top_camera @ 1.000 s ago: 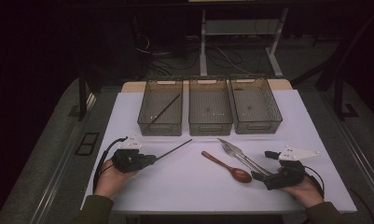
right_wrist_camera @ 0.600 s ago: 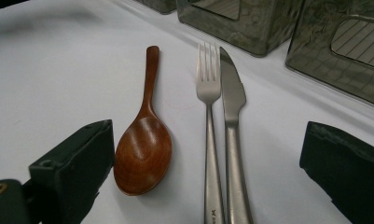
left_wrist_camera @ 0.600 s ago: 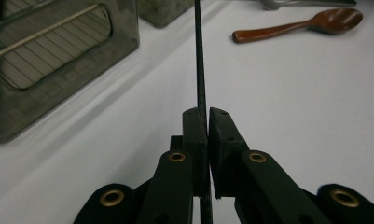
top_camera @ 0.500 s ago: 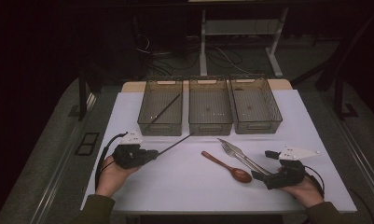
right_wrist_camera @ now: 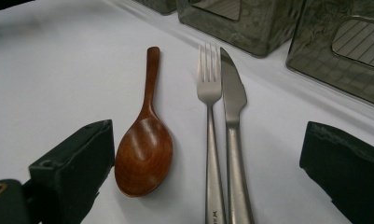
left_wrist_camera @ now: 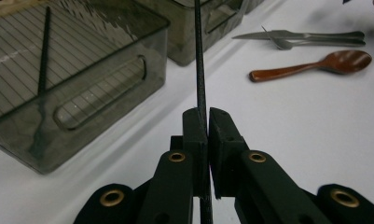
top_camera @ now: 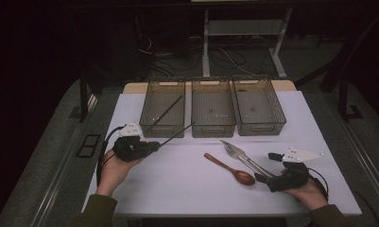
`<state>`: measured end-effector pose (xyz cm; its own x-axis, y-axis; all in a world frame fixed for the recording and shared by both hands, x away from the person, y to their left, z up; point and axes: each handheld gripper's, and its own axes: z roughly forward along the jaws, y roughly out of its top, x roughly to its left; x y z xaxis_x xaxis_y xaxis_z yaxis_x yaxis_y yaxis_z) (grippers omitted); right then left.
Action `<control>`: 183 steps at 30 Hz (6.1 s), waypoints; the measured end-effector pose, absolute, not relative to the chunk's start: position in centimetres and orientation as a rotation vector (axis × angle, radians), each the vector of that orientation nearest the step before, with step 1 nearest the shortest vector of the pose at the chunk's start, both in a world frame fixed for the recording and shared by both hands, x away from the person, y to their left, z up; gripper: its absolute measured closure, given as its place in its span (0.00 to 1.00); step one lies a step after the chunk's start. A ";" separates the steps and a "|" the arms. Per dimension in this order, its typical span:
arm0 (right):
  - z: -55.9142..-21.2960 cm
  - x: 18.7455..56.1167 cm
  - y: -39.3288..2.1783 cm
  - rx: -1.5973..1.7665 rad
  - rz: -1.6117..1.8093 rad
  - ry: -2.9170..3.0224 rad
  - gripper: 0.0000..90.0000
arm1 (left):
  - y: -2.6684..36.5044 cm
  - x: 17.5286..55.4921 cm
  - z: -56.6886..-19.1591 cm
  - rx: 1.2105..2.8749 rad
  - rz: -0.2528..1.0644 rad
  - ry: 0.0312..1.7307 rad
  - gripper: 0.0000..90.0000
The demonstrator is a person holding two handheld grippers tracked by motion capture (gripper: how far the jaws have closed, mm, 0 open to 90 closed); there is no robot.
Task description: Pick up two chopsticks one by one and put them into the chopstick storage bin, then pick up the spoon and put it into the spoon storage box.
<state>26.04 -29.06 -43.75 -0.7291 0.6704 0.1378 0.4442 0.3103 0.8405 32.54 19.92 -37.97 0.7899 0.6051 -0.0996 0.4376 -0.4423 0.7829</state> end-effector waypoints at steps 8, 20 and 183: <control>-43.8 26.0 -29.0 1.018 1.382 2.341 0.03 | 19.4 33.7 -37.5 2.100 0.263 0.784 0.95; -43.7 26.0 -29.1 1.021 1.390 2.335 0.03 | 18.6 35.7 -36.9 2.100 0.303 0.799 0.95; -42.8 27.7 -27.5 1.085 1.450 2.410 0.03 | 15.9 28.4 -43.5 2.015 0.235 0.659 0.00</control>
